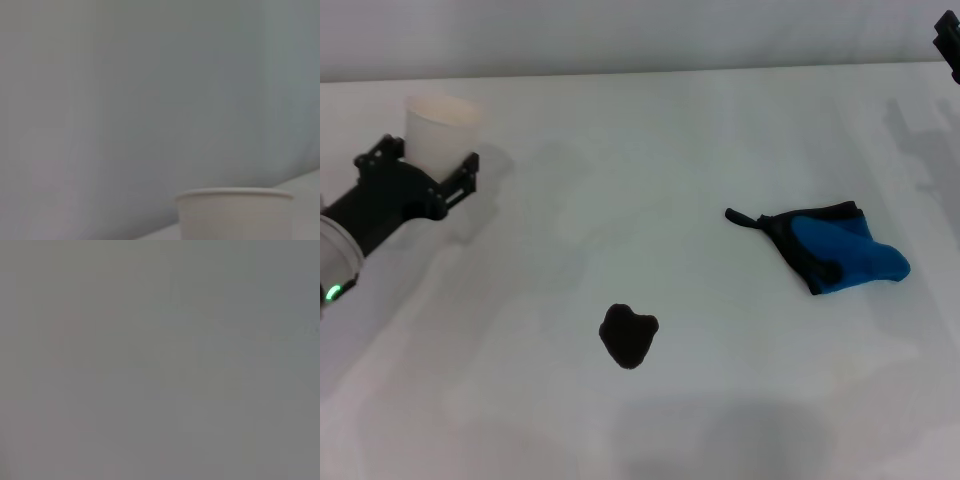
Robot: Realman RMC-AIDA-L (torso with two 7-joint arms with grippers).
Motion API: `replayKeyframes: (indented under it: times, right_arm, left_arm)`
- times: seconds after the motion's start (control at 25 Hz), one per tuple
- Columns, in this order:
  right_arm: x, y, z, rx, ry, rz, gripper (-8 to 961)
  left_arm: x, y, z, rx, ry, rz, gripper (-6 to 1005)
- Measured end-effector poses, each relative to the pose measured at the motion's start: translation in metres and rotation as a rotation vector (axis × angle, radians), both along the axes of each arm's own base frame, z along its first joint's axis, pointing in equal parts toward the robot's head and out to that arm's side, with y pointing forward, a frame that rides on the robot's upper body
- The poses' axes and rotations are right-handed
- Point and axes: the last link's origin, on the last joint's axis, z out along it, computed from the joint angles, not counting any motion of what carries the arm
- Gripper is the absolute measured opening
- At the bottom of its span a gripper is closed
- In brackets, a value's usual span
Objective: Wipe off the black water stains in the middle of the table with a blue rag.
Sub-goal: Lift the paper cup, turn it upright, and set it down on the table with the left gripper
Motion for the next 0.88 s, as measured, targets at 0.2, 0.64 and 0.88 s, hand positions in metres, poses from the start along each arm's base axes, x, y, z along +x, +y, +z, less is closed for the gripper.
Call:
replayKeyframes:
  times: [0.2,0.64,0.88]
  right_arm:
    - [0.002,-0.002,-0.001,-0.002,0.006,-0.009,842]
    - [0.002,-0.001,-0.005,-0.018,0.009,-0.019,842]
    - [0.004,-0.002,-0.006,-0.021,0.013,-0.025,842]
  left_arm:
    - [-0.003,-0.005,-0.01,-0.029,-0.004,0.034,768]
    - [-0.021,-0.019,-0.021,-0.063,0.01,0.126,764]
    - [-0.026,-0.025,-0.022,-0.065,0.006,0.138,763]
